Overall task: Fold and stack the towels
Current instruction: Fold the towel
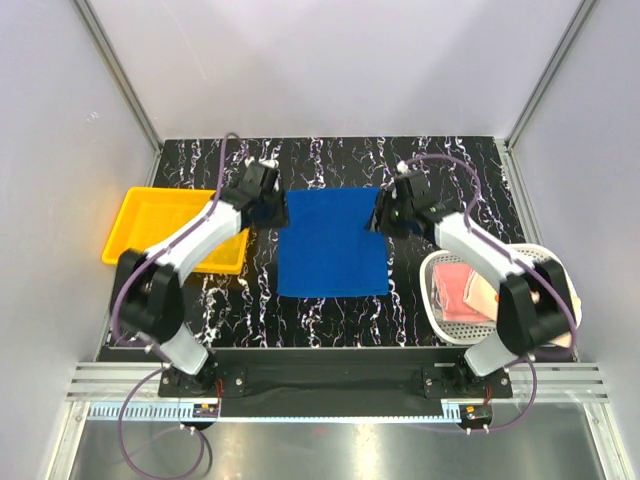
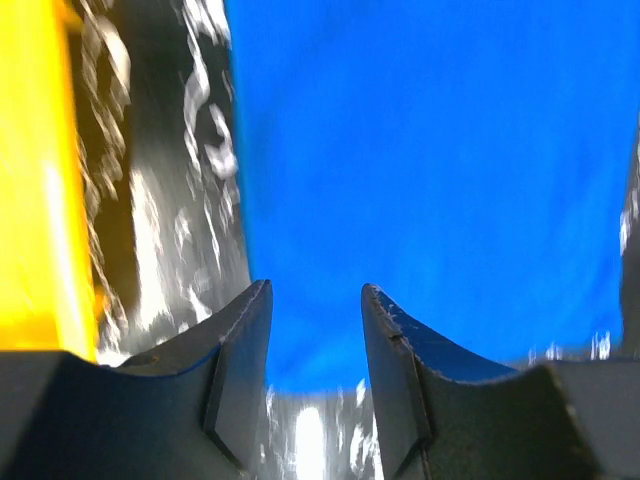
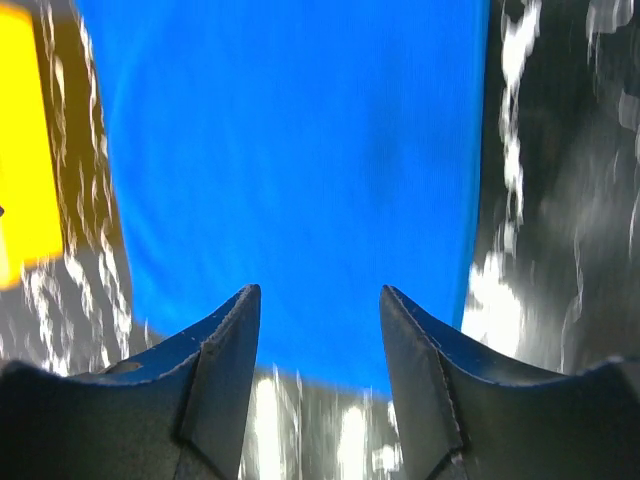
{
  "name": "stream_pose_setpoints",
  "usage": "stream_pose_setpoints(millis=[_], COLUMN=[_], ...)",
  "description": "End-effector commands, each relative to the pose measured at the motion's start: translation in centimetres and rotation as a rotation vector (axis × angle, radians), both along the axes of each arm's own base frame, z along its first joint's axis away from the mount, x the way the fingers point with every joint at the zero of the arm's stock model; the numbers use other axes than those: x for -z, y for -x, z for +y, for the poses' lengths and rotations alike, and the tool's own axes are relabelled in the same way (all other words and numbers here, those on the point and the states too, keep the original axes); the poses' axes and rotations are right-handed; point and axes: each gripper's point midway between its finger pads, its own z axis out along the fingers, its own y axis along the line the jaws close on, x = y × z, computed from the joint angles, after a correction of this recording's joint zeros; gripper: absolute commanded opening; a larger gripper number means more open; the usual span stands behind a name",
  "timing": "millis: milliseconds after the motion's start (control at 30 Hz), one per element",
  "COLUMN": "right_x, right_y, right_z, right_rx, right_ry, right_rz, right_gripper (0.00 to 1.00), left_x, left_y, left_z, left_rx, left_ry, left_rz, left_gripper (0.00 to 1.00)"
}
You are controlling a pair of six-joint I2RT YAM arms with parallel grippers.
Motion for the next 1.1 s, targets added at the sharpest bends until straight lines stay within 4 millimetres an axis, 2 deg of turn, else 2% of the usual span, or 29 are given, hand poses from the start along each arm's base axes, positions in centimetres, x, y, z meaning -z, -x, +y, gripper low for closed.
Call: stream_pose_setpoints(millis=[0, 33, 67, 100, 133, 167, 200, 233, 267, 300, 333, 367, 400, 433, 467, 500, 567, 600, 667, 700, 767, 1067], right_x=[0.9, -0.4, 1.4, 1.5, 0.3, 2.0, 2.3, 1.2, 1.6, 3.3, 2.7, 2.9, 4.6, 4.2, 4.7, 6.0, 6.2, 7.1, 7.3, 8.2, 8.8, 9.3], right_y=[-5.6, -7.7, -8.8, -9.8, -11.9, -12.9, -13.8, -15.2, -15.9, -16.8, -17.9, -18.6, -19.0, -19.9, -20.3, -20.4, -21.3, -21.4, -22.0, -22.1, -22.4, -23.7], right_z=[-0.6, -0.2, -0.2, -0.3, -0.5, -0.7, -0.9, -1.0, -1.2, -1.9, -2.1, -2.7, -3.0, -3.2, -3.4, -3.4, -3.6, -3.8, -3.7, -3.9, -3.8, -3.9], right_rx=[0.027, 0.026, 0.029, 0.031, 0.041, 0.045, 0.044, 0.049, 0.05, 0.061, 0.07, 0.082, 0.08, 0.088, 0.092, 0.084, 0.092, 0.091, 0.09, 0.089, 0.085, 0.097], right_ry=[0.066, 0.058, 0.081, 0.089, 0.096, 0.119, 0.14, 0.143, 0.16, 0.208, 0.217, 0.23, 0.255, 0.256, 0.261, 0.268, 0.27, 0.273, 0.27, 0.27, 0.264, 0.247], right_rz=[-0.038, -0.082, -0.048, -0.052, -0.096, -0.073, -0.076, -0.093, -0.091, -0.075, -0.089, -0.086, -0.062, -0.07, -0.061, -0.039, -0.043, -0.029, -0.033, -0.015, -0.01, -0.033], right_gripper=[0.58, 0.57, 0.57, 0.56, 0.56, 0.56, 0.56, 0.56, 0.56, 0.56, 0.56, 0.56, 0.56, 0.56, 0.56, 0.56, 0.56, 0.56, 0.55, 0.55, 0.55, 0.49], left_x=[0.3, 2.3, 2.6, 1.2, 1.8, 3.1, 2.5, 2.6, 4.4, 4.7, 3.8, 4.3, 5.3, 5.6, 5.0, 5.9, 5.8, 5.9, 6.6, 6.5, 7.3, 8.7], left_y=[-5.7, -6.8, -8.0, -10.0, -10.8, -11.9, -13.3, -14.2, -14.9, -15.3, -16.6, -17.1, -17.4, -17.8, -18.6, -18.7, -19.3, -19.7, -19.9, -20.2, -20.4, -21.5], left_z=[1.0, 1.0, 1.5, 1.2, 1.3, 1.6, 1.4, 1.3, 1.6, 1.8, 1.6, 1.8, 1.9, 2.0, 2.1, 2.0, 2.3, 2.1, 1.9, 1.9, 2.0, 2.3], left_rx=[-0.066, -0.065, -0.075, -0.08, -0.083, -0.087, -0.087, -0.079, -0.074, -0.075, -0.075, -0.071, -0.074, -0.075, -0.076, -0.071, -0.081, -0.075, -0.068, -0.069, -0.07, -0.087], left_ry=[-0.072, -0.09, -0.097, -0.088, -0.096, -0.117, -0.112, -0.103, -0.116, -0.125, -0.112, -0.113, -0.125, -0.133, -0.127, -0.125, -0.121, -0.106, -0.094, -0.089, -0.089, -0.049], left_rz=[-0.048, -0.008, -0.009, -0.045, -0.038, -0.022, -0.042, -0.043, -0.009, 0.003, -0.026, -0.019, 0.001, 0.007, -0.011, 0.009, 0.001, -0.004, 0.004, -0.002, 0.011, 0.02], left_gripper=[0.46, 0.47, 0.47, 0.47, 0.47, 0.47, 0.47, 0.47, 0.47, 0.47, 0.47, 0.46, 0.46, 0.46, 0.46, 0.46, 0.46, 0.46, 0.46, 0.46, 0.46, 0.41])
